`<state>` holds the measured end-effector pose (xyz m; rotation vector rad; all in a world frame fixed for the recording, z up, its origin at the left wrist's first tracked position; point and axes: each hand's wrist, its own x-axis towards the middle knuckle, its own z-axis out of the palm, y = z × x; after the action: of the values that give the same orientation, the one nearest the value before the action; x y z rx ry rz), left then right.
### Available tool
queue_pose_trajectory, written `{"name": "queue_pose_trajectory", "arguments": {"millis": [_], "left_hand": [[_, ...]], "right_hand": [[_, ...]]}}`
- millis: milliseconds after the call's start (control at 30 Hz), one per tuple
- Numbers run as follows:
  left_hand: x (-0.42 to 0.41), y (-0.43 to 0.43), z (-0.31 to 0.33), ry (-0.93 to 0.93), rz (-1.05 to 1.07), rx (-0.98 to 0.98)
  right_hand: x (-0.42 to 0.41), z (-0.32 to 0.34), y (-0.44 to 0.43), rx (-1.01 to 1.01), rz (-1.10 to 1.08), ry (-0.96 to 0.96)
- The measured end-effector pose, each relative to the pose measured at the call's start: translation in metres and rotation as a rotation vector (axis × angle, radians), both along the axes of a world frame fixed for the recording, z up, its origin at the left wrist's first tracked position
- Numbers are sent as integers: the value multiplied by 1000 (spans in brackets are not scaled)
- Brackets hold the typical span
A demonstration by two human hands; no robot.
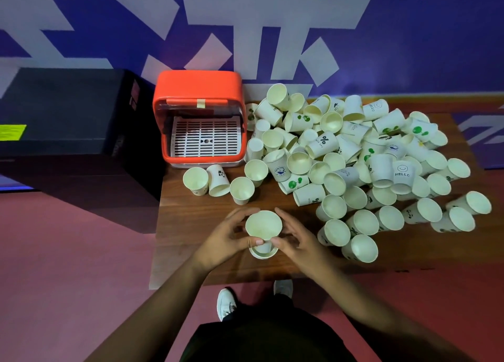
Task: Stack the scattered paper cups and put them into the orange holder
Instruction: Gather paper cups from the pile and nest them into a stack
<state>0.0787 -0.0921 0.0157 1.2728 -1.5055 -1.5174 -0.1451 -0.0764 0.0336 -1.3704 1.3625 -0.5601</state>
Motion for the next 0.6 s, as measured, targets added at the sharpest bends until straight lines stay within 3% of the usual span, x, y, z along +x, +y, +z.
{"name": "queue_pose_trajectory", "arguments": {"millis": [167,367,600], "left_hand": [[-3,8,-11,-26,-23,29],[-7,6,-37,-278,-135,-62],[-3,-5,-53,-290,-27,-2]], "right_hand": [[-7,-6,0,0,69,77],[-10,-36,-3,-35,251,341],[5,-49,-24,-32,197,285]]}}
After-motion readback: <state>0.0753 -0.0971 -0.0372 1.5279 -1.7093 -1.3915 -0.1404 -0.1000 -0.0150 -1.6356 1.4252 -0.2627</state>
